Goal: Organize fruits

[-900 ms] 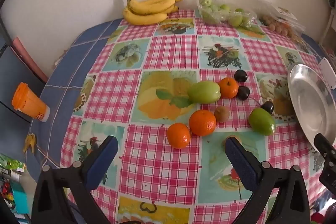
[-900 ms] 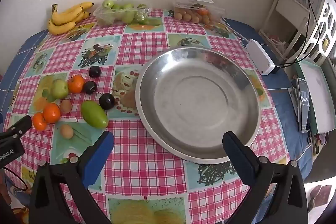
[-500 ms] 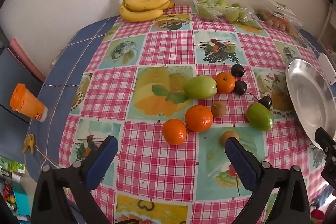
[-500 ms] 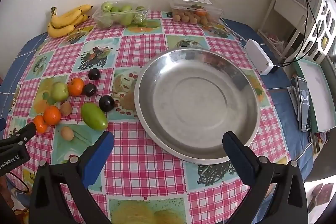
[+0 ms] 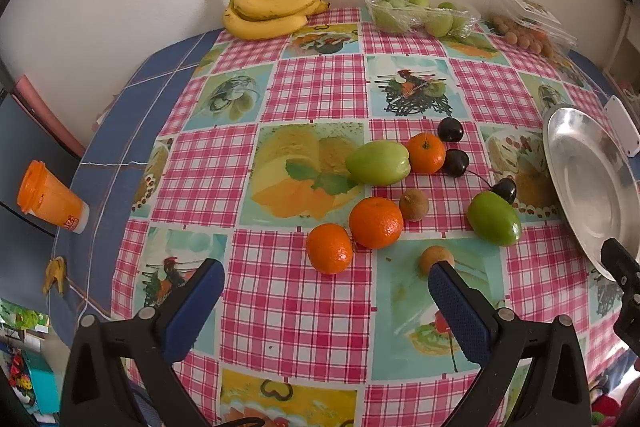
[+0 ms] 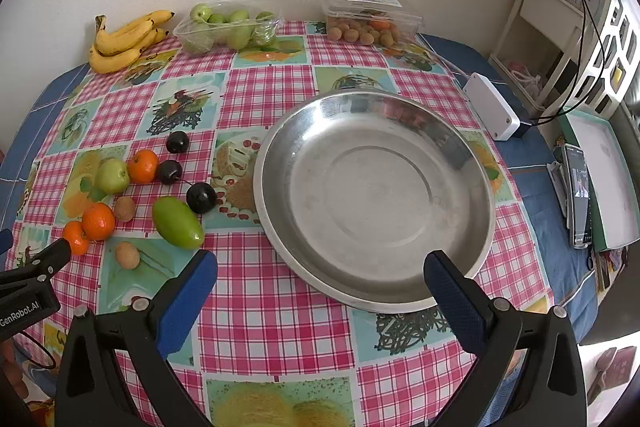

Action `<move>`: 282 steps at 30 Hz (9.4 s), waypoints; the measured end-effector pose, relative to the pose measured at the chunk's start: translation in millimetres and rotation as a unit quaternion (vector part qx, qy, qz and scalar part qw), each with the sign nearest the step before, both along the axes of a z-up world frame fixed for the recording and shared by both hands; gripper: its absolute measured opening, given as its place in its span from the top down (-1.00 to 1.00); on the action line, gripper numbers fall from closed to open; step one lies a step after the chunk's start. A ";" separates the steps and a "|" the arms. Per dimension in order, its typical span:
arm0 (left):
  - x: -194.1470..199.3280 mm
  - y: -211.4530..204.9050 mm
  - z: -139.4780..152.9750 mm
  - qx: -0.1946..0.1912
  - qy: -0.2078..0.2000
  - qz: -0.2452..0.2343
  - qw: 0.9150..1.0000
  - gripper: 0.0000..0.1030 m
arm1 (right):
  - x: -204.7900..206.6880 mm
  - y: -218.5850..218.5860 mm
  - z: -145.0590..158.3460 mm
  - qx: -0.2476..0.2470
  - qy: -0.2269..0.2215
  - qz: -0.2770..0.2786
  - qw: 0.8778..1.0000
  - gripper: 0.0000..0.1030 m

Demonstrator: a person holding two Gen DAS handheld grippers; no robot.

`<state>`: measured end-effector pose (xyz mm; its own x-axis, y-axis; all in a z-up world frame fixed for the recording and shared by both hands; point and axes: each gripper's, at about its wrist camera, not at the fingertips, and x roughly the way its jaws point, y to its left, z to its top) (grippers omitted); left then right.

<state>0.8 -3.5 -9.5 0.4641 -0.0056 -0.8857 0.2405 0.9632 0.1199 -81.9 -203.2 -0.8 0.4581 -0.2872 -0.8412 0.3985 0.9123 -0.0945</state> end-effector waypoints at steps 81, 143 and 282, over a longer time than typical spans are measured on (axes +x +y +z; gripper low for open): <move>23.2 21.5 -1.8 -0.075 0.005 0.049 0.996 -1.00 | 16.0 22.4 -4.2 0.084 -0.041 0.082 0.992 -0.99; 47.6 44.9 -47.9 -0.164 0.129 0.088 0.974 0.31 | 87.2 111.2 -67.9 0.169 0.098 0.210 0.958 0.49; 63.0 -121.2 -6.1 -0.053 0.023 -0.015 0.998 -1.00 | 42.6 -121.2 -35.2 0.142 0.056 -0.115 0.982 -0.91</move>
<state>63.8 -124.7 -15.6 0.4208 -0.1135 -0.9000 0.2731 0.9620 0.0063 -39.3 -324.4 -35.9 0.3089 -0.1193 -0.9436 0.5983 0.7956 0.0953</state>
